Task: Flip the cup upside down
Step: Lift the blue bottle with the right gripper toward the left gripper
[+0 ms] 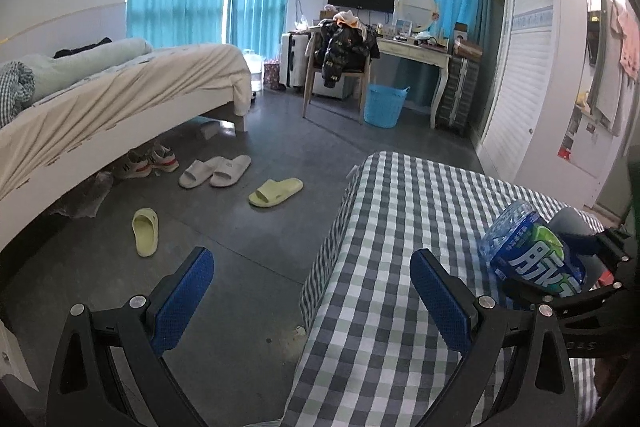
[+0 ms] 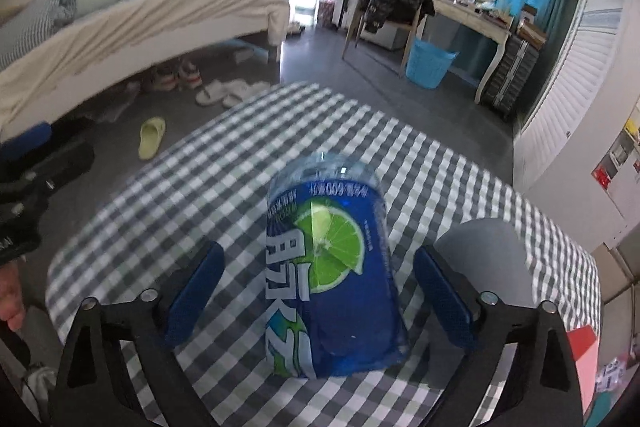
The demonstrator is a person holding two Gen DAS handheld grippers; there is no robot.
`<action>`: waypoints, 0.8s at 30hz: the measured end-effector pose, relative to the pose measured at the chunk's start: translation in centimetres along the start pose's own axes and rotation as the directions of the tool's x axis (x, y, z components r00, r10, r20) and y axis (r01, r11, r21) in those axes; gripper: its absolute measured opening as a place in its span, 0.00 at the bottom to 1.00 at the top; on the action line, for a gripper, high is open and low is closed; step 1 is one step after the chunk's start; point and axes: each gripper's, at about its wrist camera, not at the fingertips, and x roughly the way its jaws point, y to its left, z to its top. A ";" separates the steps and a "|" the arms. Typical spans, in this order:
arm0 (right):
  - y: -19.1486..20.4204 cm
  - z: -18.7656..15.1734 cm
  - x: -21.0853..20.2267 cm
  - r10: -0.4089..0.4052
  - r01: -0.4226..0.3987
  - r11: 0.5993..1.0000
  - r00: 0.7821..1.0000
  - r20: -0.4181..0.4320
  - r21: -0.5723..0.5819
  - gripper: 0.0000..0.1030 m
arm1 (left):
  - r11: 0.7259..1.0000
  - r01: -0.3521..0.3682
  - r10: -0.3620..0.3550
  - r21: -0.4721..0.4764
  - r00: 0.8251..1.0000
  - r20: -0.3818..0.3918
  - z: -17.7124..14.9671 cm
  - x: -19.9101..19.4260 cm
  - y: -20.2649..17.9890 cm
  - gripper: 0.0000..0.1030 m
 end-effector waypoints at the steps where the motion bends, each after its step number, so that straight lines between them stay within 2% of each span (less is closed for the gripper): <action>1: 0.0 -0.1 0.4 -0.003 0.003 1.000 1.000 -0.011 -0.002 0.87 | 1.000 0.009 -0.009 -0.002 1.000 -0.003 0.0 0.1 0.1 0.99; 5: -0.4 -0.5 1.6 -0.010 0.010 1.000 0.999 -0.048 -0.001 0.82 | 1.000 0.025 -0.025 -0.003 1.000 -0.002 0.0 0.1 0.3 0.99; 7: -0.5 -0.6 2.1 -0.025 0.026 1.000 0.998 -0.065 0.012 0.72 | 1.000 0.031 -0.031 -0.001 1.000 0.006 -0.1 -0.5 0.2 0.99; 8: -0.6 -0.7 2.1 -0.028 0.029 0.999 0.997 -0.071 0.020 0.64 | 0.999 0.034 -0.034 -0.001 0.999 0.009 0.1 -0.7 0.2 0.99; 15: -0.8 -2.5 -0.8 -0.041 0.050 0.994 0.995 -0.091 0.098 0.64 | 0.998 0.061 -0.062 0.009 0.997 0.042 0.1 -3.7 -0.3 0.99; 24: 1.7 -6.2 -5.4 -0.062 0.082 0.980 0.991 -0.117 0.180 0.64 | 0.994 0.104 -0.107 0.045 0.992 0.064 -0.8 -8.0 -0.8 0.99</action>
